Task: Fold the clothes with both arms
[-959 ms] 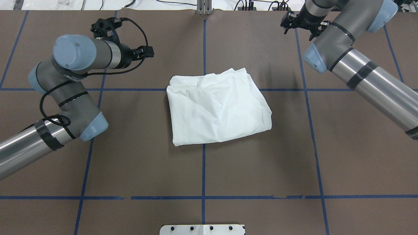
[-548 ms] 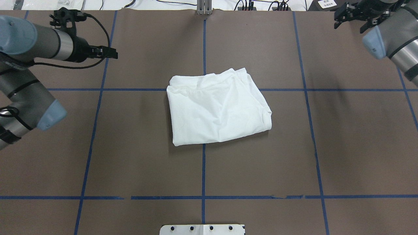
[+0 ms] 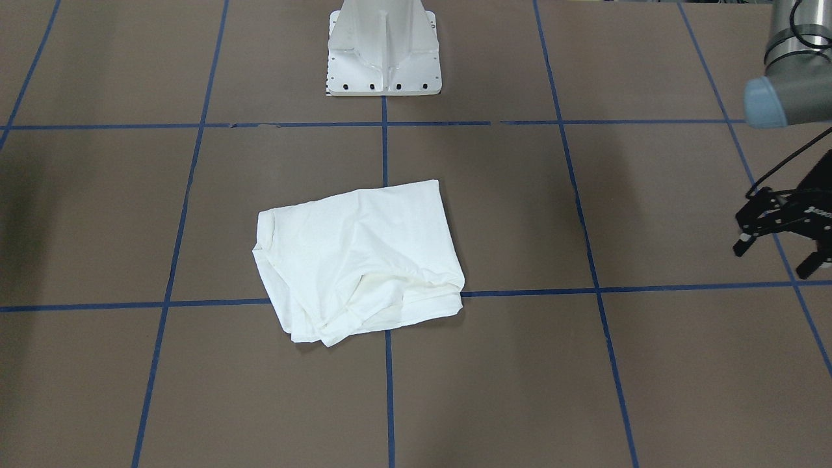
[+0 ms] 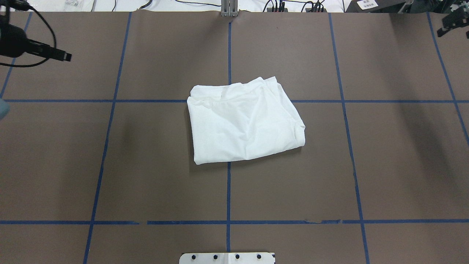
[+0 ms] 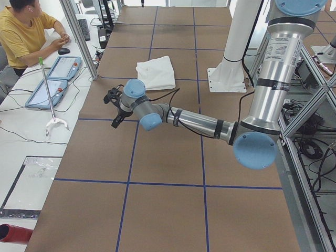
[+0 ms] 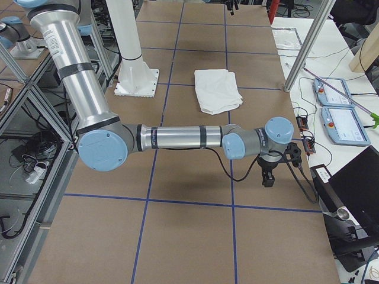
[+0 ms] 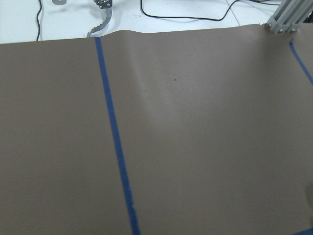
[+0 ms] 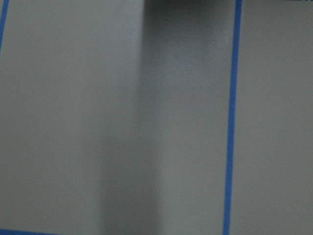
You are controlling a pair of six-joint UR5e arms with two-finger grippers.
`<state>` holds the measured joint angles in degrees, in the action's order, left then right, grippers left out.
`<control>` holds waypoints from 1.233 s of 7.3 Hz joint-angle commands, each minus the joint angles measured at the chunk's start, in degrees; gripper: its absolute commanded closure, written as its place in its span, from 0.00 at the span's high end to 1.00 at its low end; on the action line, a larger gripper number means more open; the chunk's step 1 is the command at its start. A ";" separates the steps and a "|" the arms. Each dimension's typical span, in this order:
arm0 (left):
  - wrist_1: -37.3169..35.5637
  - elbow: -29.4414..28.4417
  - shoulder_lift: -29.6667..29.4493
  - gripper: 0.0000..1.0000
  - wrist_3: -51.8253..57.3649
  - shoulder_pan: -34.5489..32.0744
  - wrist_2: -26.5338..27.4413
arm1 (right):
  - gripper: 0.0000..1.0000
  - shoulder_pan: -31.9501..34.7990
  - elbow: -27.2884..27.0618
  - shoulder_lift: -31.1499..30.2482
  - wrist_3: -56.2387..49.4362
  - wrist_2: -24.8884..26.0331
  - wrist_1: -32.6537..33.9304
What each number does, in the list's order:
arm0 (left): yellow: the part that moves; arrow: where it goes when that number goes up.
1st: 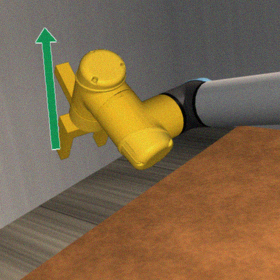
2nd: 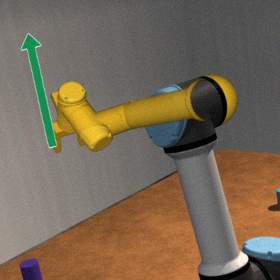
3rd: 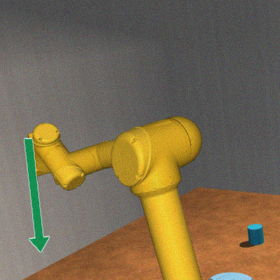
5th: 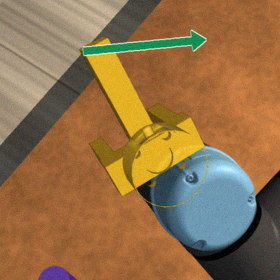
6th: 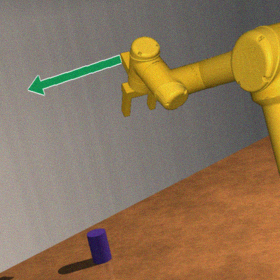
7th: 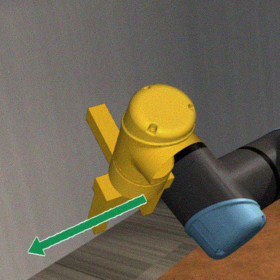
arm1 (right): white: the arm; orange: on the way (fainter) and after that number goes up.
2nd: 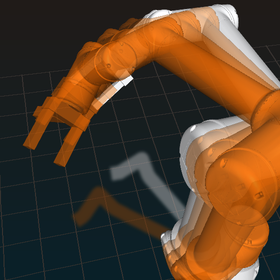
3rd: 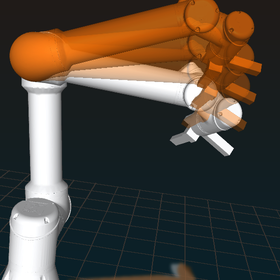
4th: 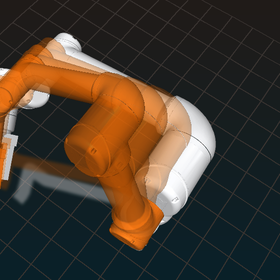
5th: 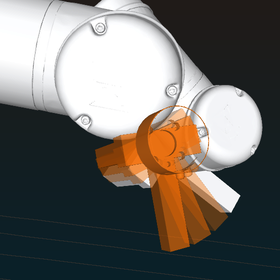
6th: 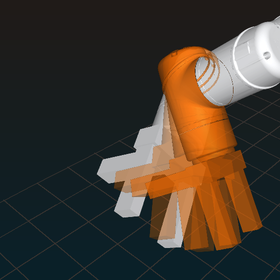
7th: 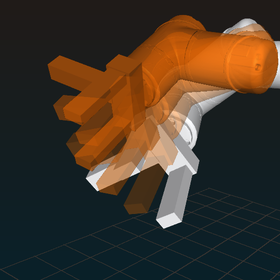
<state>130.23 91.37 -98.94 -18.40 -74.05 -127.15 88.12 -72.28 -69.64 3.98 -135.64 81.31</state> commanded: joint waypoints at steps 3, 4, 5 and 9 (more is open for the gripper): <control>-18.54 2.48 3.50 1.00 25.59 -16.63 -1.17 | 1.00 6.18 -7.49 -0.23 -11.72 -0.24 17.79; -20.00 3.98 3.93 1.00 25.43 -16.74 -1.17 | 1.00 6.36 -10.66 -1.37 -11.63 -0.15 20.09; -22.54 5.38 4.02 1.00 25.43 -16.65 -1.26 | 1.00 6.36 -12.78 -3.29 -10.84 -0.15 20.03; -32.55 6.80 5.33 1.00 25.43 -16.74 -8.88 | 1.00 6.01 -12.89 -4.45 -10.84 -0.33 19.59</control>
<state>101.56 98.12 -94.46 6.95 -90.75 -132.33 94.20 -85.04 -73.86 -6.87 -135.92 100.88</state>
